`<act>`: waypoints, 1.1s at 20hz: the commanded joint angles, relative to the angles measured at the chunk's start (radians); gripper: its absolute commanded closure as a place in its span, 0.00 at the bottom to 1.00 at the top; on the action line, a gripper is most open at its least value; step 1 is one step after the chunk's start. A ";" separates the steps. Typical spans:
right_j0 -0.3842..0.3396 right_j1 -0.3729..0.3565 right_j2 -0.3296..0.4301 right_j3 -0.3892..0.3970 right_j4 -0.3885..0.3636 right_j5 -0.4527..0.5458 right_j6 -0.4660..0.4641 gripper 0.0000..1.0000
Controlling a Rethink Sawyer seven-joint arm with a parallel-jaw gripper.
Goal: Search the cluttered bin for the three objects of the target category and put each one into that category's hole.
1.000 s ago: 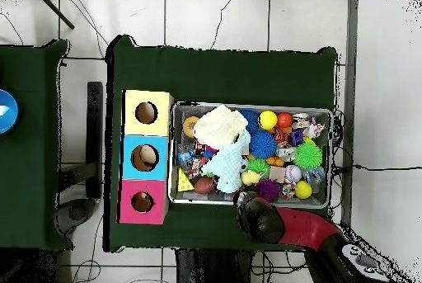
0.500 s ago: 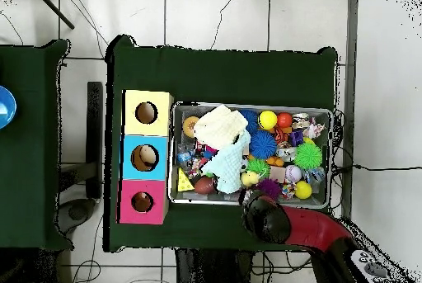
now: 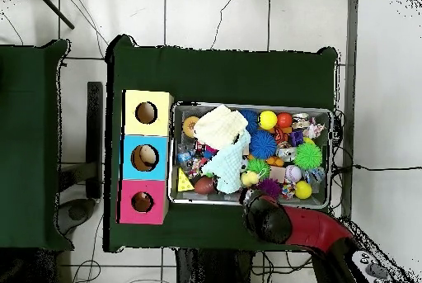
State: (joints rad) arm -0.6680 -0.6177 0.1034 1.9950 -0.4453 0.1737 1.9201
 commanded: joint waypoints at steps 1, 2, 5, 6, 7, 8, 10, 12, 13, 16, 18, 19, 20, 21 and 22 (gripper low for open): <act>0.003 0.008 0.066 -0.083 -0.005 0.000 0.046 0.00; 0.003 0.012 0.066 -0.082 0.002 -0.010 0.058 0.00; 0.009 0.016 0.059 -0.084 0.026 -0.021 0.088 0.00; 0.005 0.011 0.069 -0.081 0.032 -0.016 0.088 0.00; 0.005 0.006 0.073 -0.080 0.037 -0.008 0.088 0.00; 0.003 -0.008 0.082 -0.074 0.045 0.004 0.087 0.00; 0.007 -0.023 0.083 -0.068 0.057 0.015 0.094 0.00; 0.012 -0.039 0.084 -0.061 0.075 0.023 0.105 0.00; 0.011 -0.043 0.087 -0.059 0.079 0.025 0.106 0.00; 0.008 -0.056 0.091 -0.051 0.101 0.031 0.115 0.00; 0.010 -0.064 0.091 -0.047 0.109 0.033 0.118 0.00; 0.010 -0.068 0.090 -0.045 0.113 0.035 0.119 0.00; 0.012 -0.072 0.091 -0.044 0.117 0.039 0.120 0.00; 0.017 -0.077 0.087 -0.044 0.126 0.040 0.124 0.00; 0.020 -0.079 0.085 -0.044 0.133 0.041 0.127 0.00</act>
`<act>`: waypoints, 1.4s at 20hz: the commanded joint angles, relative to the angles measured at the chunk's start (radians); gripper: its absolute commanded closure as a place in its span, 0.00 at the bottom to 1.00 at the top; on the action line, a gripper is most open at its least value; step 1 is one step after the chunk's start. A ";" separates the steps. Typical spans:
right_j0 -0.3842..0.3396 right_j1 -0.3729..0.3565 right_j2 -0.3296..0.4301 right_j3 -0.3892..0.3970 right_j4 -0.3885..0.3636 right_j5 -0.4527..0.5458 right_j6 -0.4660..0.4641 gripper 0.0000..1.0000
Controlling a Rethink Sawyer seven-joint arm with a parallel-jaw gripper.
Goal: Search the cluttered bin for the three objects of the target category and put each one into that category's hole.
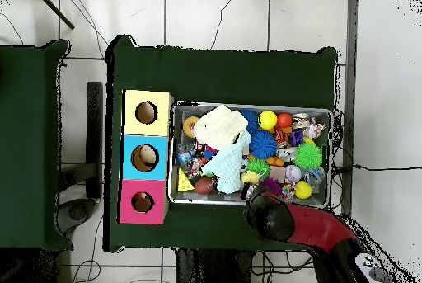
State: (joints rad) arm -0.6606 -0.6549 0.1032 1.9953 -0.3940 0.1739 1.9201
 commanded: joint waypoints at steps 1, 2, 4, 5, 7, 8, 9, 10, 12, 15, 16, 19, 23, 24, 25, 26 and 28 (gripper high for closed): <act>0.015 -0.046 0.085 -0.042 0.090 0.041 0.131 0.00; 0.016 -0.048 0.086 -0.040 0.097 0.041 0.132 0.00; 0.018 -0.055 0.088 -0.038 0.117 0.047 0.133 0.00; 0.019 -0.061 0.091 -0.035 0.128 0.049 0.135 0.00; 0.028 -0.065 0.084 -0.039 0.147 0.052 0.137 0.00; 0.029 -0.064 0.084 -0.039 0.152 0.049 0.138 0.00; 0.030 -0.062 0.085 -0.038 0.159 0.044 0.140 0.00; 0.031 -0.060 0.087 -0.036 0.165 0.040 0.141 0.00; 0.042 -0.049 0.075 -0.039 0.168 0.020 0.142 0.00; 0.048 -0.023 0.068 -0.037 0.166 -0.024 0.146 0.00; 0.050 -0.019 0.065 -0.036 0.168 -0.031 0.147 0.00; 0.063 -0.002 0.055 -0.038 0.174 -0.049 0.154 0.00; 0.082 0.028 0.030 -0.039 0.186 -0.084 0.179 0.00; 0.084 0.033 0.027 -0.040 0.187 -0.089 0.182 0.00; 0.092 0.042 0.017 -0.042 0.190 -0.096 0.187 0.00; 0.096 0.047 0.011 -0.044 0.193 -0.099 0.189 0.00; 0.105 0.062 -0.005 -0.047 0.203 -0.103 0.198 0.00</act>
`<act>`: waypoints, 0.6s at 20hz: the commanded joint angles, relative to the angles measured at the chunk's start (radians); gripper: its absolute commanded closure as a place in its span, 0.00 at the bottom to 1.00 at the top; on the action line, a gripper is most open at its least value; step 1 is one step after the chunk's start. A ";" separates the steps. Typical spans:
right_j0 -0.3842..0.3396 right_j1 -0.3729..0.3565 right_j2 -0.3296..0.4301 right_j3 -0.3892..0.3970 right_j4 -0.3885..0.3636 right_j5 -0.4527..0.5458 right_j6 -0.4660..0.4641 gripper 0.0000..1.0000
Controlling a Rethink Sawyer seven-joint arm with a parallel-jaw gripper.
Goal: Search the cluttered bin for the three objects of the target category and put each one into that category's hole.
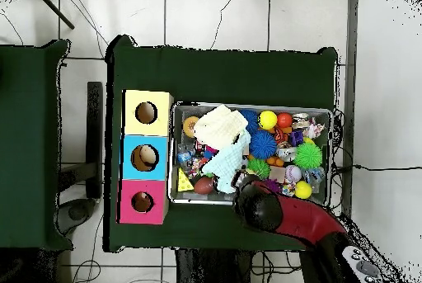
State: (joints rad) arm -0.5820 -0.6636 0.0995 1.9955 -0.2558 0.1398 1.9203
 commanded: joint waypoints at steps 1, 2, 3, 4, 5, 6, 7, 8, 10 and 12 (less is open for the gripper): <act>0.030 0.078 -0.008 -0.049 0.068 -0.074 0.199 0.00; 0.034 0.085 -0.015 -0.050 0.071 -0.079 0.200 0.00; 0.034 0.090 -0.019 -0.050 0.073 -0.083 0.198 0.00; 0.031 0.093 -0.020 -0.048 0.075 -0.086 0.195 0.00; 0.026 0.096 -0.019 -0.044 0.076 -0.088 0.192 0.00; 0.023 0.097 -0.019 -0.043 0.078 -0.090 0.190 0.00; 0.017 0.098 -0.017 -0.042 0.082 -0.083 0.184 0.00; 0.014 0.097 -0.016 -0.041 0.082 -0.081 0.177 0.00; 0.006 0.095 -0.013 -0.039 0.081 -0.079 0.165 0.00; -0.002 0.094 -0.010 -0.035 0.080 -0.077 0.157 0.00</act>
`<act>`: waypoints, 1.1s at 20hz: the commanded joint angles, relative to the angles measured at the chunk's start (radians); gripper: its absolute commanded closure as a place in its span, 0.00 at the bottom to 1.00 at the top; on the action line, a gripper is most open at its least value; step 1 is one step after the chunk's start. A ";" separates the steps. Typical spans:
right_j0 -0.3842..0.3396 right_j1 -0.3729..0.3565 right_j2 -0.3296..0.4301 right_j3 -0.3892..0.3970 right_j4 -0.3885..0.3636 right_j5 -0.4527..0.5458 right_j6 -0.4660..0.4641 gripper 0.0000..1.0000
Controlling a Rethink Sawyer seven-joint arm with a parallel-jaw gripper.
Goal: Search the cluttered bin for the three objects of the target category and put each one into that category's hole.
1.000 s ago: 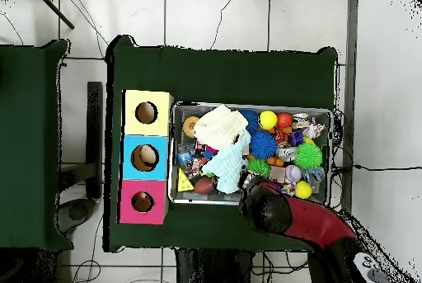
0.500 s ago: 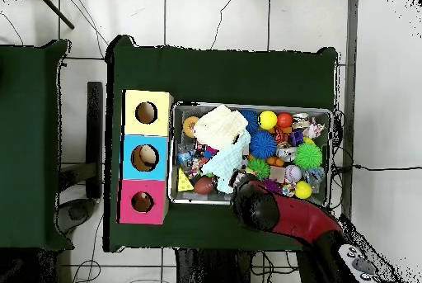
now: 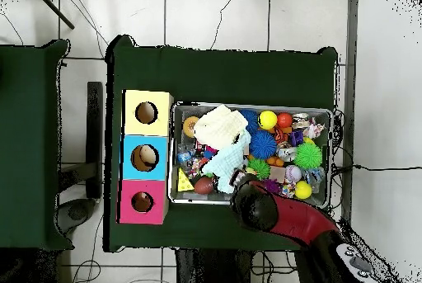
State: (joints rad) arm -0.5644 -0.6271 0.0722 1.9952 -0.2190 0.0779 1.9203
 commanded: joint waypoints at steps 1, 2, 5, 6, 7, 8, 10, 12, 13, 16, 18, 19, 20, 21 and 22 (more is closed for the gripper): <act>-0.026 0.056 0.020 -0.034 0.040 -0.012 0.151 0.00; -0.032 0.055 0.024 -0.033 0.037 -0.009 0.145 0.00; -0.051 0.038 0.033 -0.020 0.025 0.013 0.126 0.00; -0.055 0.034 0.036 -0.017 0.021 0.017 0.121 0.00; -0.062 0.031 0.040 -0.014 0.016 0.022 0.114 0.00; -0.069 0.027 0.045 -0.011 0.011 0.028 0.106 0.00; -0.080 0.019 0.049 -0.005 0.005 0.041 0.095 0.00; -0.083 0.015 0.048 0.000 0.001 0.051 0.087 0.00; -0.086 0.013 0.049 0.002 -0.002 0.056 0.083 0.00; -0.097 0.001 0.055 0.008 -0.004 0.075 0.073 0.00; -0.092 0.000 0.049 0.006 -0.005 0.078 0.073 0.00; -0.082 0.003 0.037 0.007 -0.007 0.069 0.079 0.00; -0.078 0.009 0.033 0.005 -0.007 0.063 0.082 0.00; -0.070 0.018 0.027 0.001 -0.008 0.051 0.087 0.00; -0.066 0.025 0.023 0.000 -0.009 0.043 0.091 0.00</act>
State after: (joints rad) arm -0.6394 -0.6292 0.0684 1.9997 -0.2196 0.0783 1.9203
